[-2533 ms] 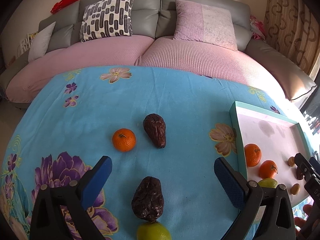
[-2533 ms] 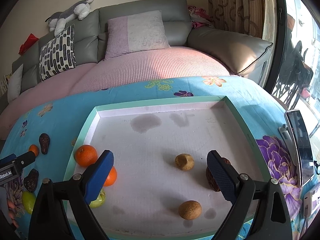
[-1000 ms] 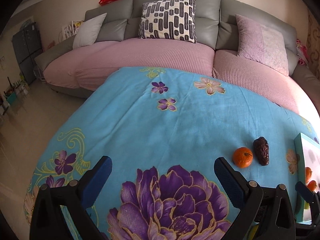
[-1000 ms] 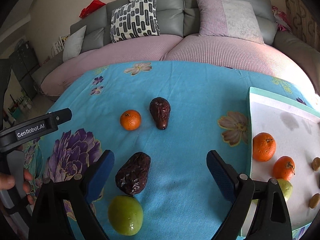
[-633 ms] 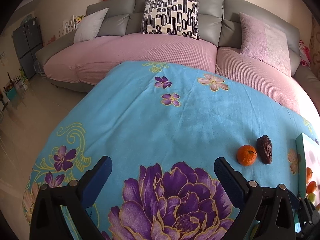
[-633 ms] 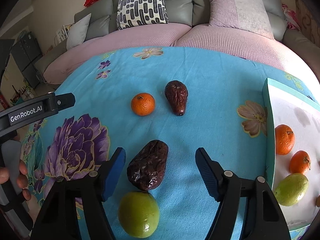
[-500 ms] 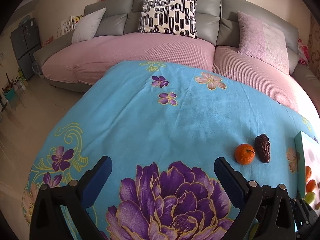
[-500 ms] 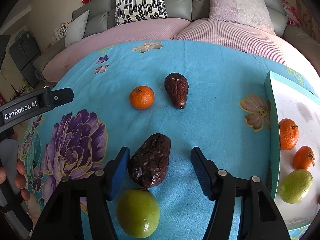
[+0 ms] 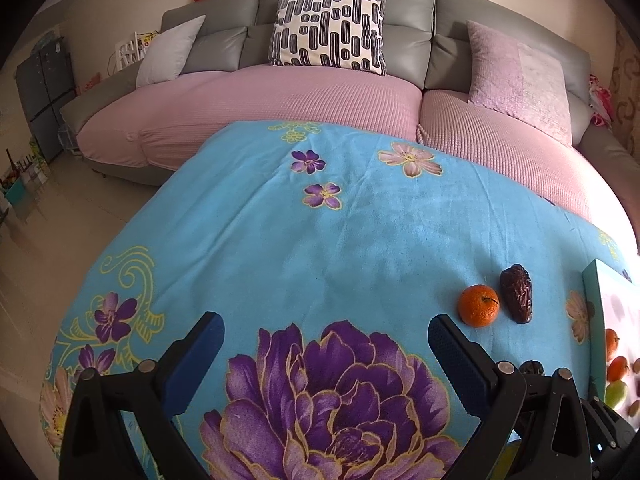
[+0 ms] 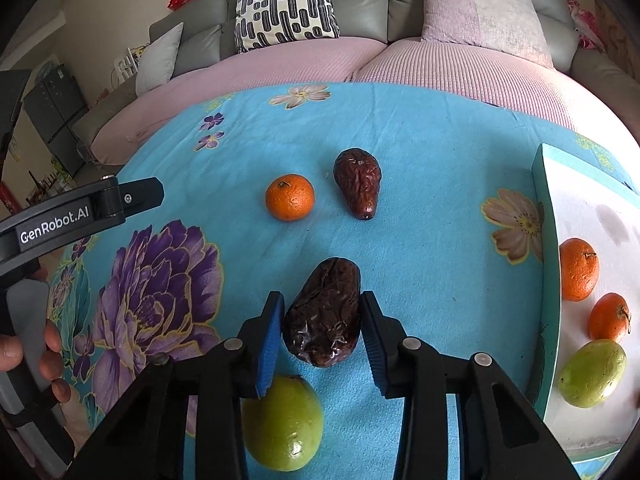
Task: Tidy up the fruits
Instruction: 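Grasp a large dark date with the right tool while the left tool grasps a tangerine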
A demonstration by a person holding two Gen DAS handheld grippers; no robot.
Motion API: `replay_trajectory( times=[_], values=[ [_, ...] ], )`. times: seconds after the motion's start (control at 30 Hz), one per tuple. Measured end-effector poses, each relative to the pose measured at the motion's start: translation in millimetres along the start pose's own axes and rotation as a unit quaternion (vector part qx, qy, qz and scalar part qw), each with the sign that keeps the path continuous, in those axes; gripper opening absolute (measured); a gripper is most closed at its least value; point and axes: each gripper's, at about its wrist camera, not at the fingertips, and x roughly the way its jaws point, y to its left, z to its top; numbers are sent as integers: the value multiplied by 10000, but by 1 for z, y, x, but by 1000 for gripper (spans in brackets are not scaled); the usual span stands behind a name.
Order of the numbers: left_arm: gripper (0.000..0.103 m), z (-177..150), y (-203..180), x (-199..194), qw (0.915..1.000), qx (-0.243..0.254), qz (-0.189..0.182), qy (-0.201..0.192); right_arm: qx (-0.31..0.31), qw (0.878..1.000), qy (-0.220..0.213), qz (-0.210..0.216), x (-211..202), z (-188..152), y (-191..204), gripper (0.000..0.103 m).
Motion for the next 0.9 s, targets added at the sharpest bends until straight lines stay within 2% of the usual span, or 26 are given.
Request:
replay_trajectory(
  times=[0.27, 0.53, 0.7, 0.9],
  values=[
    [103, 1, -5, 2, 9997, -143, -202, 52, 243, 9991, -164, -316, -13, 2, -25, 40],
    [103, 6, -33, 9, 9966, -115, -819, -37, 516, 9962, -485, -509, -35, 5, -53, 40],
    [102, 5, -55, 18, 9947, 52, -1029, 9, 618, 9949, -636, -475, -44, 6, -63, 40],
    [87, 5, -71, 33, 9928, 104, -1188, 83, 685, 9940, -765, -364, -52, 5, -69, 40]
  ],
)
